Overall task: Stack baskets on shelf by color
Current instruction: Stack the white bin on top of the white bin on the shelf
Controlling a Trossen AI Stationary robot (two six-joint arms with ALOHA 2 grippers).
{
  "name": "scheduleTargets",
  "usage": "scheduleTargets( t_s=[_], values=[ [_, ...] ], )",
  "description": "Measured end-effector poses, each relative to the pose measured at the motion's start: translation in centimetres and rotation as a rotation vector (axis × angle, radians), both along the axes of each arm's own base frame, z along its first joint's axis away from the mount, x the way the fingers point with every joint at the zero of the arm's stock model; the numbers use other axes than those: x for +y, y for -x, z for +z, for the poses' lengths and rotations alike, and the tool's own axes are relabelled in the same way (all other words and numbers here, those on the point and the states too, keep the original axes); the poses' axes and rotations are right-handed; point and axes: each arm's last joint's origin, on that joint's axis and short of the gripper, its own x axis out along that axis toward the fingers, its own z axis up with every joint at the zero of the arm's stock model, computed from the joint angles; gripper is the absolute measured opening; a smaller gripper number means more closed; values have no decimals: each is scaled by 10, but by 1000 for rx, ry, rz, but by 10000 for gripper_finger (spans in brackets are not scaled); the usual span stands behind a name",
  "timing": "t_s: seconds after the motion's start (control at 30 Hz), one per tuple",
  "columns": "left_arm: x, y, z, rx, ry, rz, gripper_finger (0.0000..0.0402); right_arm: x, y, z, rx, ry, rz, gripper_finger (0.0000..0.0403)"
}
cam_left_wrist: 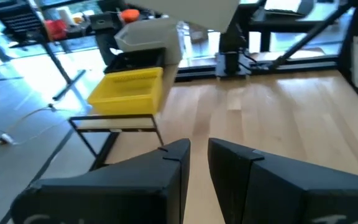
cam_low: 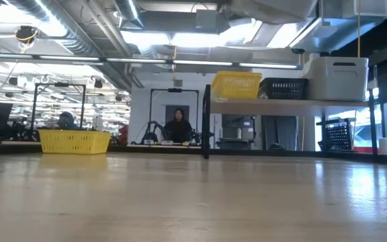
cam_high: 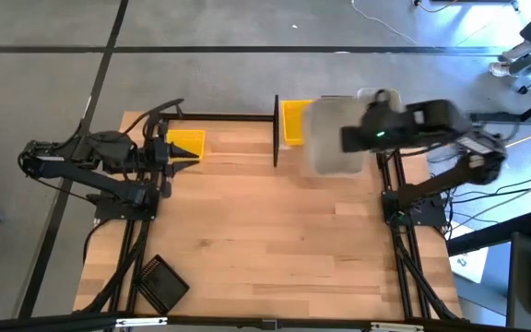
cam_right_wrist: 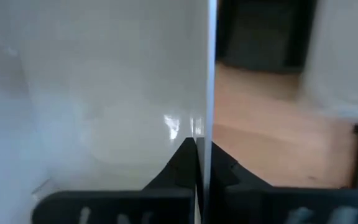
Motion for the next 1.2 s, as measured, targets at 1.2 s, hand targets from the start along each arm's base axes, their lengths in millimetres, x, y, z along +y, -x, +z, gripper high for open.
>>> scheduleTargets(
  t_s=[1.2],
  values=[
    [32,-72,-2,-54,-72,180,49,-113,118,35,29,141,-105,0]
  ],
)
